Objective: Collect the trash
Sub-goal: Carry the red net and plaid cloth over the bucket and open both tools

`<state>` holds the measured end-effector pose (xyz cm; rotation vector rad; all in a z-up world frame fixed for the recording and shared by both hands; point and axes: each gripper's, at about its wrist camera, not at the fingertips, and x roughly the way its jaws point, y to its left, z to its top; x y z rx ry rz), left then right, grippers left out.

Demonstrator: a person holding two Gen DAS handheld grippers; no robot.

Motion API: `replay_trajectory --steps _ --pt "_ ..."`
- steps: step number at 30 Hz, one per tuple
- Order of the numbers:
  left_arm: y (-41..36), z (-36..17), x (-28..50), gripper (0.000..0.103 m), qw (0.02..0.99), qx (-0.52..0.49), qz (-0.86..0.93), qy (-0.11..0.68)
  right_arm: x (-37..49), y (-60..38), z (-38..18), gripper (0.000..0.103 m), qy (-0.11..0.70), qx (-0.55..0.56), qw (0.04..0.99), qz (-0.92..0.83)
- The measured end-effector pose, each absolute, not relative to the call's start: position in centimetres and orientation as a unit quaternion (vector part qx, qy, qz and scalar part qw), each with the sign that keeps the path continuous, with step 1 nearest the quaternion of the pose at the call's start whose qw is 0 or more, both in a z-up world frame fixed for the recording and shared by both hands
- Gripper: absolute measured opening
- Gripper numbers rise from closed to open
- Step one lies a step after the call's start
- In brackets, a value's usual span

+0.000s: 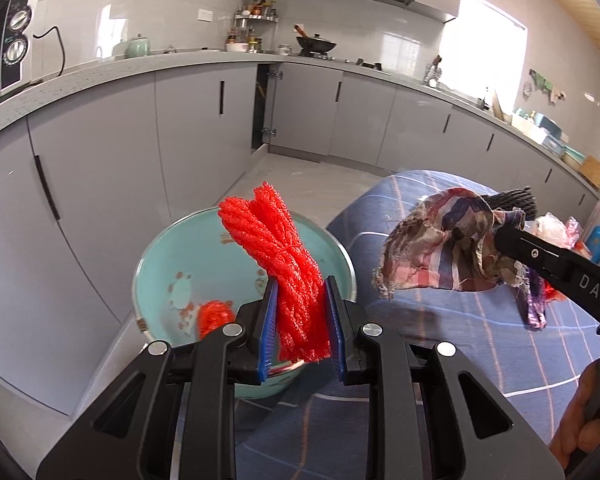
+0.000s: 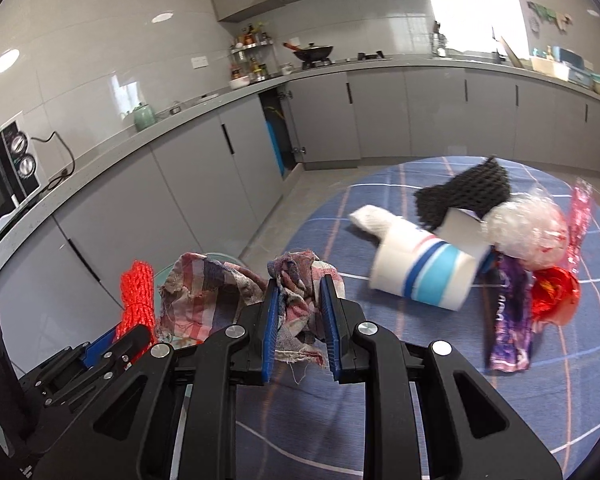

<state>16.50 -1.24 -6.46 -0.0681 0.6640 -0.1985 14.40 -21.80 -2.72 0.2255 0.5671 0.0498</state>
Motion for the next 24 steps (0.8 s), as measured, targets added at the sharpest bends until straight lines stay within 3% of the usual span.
replay_trajectory --steps 24 --pt "2.6 -7.9 18.2 0.023 0.932 -0.049 -0.069 0.351 17.9 -15.9 -3.9 0.022 0.296 0.077 0.951 0.05"
